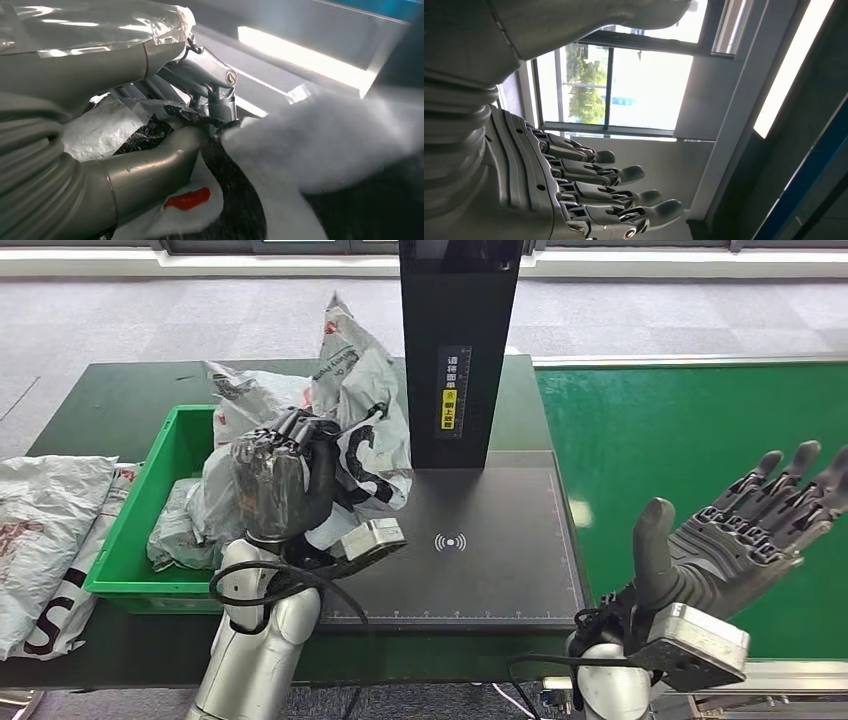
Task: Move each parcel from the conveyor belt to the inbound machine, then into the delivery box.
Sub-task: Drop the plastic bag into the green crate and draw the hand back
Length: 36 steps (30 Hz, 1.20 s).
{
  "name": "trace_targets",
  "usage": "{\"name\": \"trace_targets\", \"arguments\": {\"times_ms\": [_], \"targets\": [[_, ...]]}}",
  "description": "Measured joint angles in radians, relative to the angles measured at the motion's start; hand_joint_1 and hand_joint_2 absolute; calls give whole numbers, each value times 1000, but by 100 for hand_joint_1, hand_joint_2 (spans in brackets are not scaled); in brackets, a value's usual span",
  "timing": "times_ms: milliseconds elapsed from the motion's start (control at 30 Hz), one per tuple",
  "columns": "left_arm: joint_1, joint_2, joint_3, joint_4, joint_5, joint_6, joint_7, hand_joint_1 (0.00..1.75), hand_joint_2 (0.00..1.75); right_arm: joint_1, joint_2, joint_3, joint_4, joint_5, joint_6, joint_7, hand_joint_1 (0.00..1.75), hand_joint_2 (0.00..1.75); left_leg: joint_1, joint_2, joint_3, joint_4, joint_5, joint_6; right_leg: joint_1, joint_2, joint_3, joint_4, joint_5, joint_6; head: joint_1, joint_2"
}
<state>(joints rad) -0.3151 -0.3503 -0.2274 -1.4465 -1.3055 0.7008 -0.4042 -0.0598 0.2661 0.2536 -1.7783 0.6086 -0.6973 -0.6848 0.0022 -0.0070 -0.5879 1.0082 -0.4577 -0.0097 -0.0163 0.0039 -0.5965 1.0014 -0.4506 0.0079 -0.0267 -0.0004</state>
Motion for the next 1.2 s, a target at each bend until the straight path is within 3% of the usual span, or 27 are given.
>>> {"name": "trace_targets", "arguments": {"times_ms": [467,867,1200], "targets": [[20,4,124,-62,36,0,35,175,175,-6,3,-4,63,18,0,-10,0,175,0,0,0,0,0,0,0,0,0,0,0,0,0,0],[-125,26,437,342,-9,-1,76,175,175,-9,3,-4,93,-17,0,-7,0,175,1,1,1,0,1,-1,1,1,0,1,1,-1,0,0],[-139,50,481,453,-57,0,165,175,175,-11,1,9,101,-25,0,19,0,175,1,0,1,0,1,-1,1,0,0,0,1,-1,0,0]]}}
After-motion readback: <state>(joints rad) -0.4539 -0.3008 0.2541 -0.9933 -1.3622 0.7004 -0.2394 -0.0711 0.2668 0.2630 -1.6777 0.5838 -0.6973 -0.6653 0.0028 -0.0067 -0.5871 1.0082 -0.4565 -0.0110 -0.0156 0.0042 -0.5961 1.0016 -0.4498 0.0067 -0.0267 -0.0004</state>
